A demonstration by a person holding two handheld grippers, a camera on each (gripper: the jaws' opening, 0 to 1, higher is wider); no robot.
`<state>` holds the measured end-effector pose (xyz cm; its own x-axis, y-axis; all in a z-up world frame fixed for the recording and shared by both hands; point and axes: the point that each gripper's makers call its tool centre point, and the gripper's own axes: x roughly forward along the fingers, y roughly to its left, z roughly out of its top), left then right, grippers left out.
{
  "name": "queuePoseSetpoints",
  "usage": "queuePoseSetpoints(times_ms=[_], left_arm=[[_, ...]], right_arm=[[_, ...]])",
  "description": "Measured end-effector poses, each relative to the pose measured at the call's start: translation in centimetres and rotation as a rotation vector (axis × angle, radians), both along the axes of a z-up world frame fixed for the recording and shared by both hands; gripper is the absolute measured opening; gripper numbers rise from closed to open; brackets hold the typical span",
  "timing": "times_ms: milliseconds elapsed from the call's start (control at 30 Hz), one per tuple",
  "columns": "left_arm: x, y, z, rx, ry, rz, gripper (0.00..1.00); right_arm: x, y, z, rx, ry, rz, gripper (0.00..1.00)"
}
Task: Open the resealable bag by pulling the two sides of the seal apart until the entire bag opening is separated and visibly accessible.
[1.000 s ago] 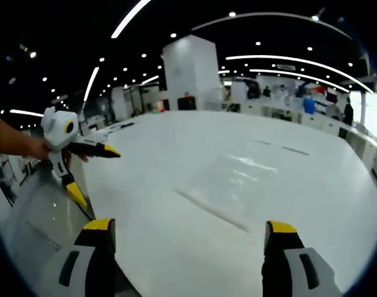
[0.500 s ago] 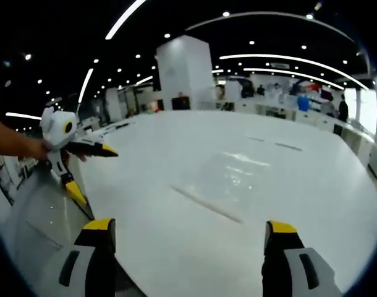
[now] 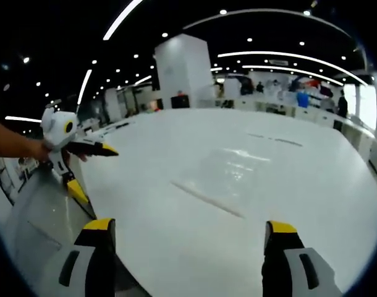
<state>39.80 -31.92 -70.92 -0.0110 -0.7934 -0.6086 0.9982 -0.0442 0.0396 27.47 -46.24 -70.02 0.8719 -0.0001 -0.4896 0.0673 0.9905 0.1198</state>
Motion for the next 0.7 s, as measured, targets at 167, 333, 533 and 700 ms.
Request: queuePoseSetpoints(times_ms=[167,333,533,700], left_arm=[[-0.1,-0.2,0.1,-0.001,0.002,-0.001,0.99],[-0.4,-0.3,-0.3,0.016,-0.001,-0.012,0.99],[-0.6,0.2,-0.9,0.025,0.018,0.014,0.99],[-0.6,0.4,-1.6,0.044,0.014,0.025,0.98]], right_arm=[[-0.5,-0.2,-0.1,0.0,0.002,-0.01,1.0],[-1.3,-0.1,-0.4,0.0,0.015,-0.024,1.0],[-1.2,0.3,-1.1,0.035,0.012,-0.018,0.99],[-1.5,0.3,-1.8,0.048,0.023,-0.025,0.99]])
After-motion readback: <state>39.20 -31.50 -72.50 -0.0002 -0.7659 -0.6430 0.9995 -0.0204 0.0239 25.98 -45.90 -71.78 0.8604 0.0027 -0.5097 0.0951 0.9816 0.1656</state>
